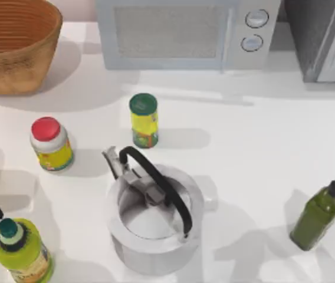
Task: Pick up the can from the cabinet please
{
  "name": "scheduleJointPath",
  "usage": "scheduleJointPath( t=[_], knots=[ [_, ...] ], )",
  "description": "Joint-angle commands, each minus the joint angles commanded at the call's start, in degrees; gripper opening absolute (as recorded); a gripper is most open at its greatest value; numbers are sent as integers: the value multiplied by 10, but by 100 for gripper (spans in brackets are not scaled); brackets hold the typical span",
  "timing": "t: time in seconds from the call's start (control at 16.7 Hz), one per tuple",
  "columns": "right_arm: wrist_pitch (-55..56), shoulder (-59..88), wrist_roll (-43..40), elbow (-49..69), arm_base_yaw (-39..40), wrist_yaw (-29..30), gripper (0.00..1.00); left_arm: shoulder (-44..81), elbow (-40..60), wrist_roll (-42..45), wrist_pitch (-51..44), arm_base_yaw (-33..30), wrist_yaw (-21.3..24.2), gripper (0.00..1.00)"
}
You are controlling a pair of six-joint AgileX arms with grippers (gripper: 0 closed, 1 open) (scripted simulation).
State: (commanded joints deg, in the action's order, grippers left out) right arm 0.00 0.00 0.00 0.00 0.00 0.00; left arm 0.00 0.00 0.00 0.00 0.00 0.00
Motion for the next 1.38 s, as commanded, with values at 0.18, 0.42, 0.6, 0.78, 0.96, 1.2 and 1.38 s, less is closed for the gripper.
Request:
scheduleJointPath(
  t=[0.18, 0.42, 0.6, 0.78, 0.96, 1.2, 1.38],
  knots=[
    [-1, 5, 0, 6, 1, 1, 100, 0, 0, 0, 0, 0, 0, 100],
    [-19, 71, 2, 90, 11, 11, 100, 0, 0, 0, 0, 0, 0, 100],
    [-49, 164, 3, 208, 24, 25, 100, 0, 0, 0, 0, 0, 0, 100],
    [-86, 280, 5, 356, 40, 41, 100, 0, 0, 0, 0, 0, 0, 100],
    [-127, 406, 6, 518, 57, 60, 100, 0, 0, 0, 0, 0, 0, 100],
    [-177, 564, 8, 728, 79, 83, 100, 0, 0, 0, 0, 0, 0, 100],
    [-208, 660, 8, 860, 92, 97, 100, 0, 0, 0, 0, 0, 0, 100]
  ],
)
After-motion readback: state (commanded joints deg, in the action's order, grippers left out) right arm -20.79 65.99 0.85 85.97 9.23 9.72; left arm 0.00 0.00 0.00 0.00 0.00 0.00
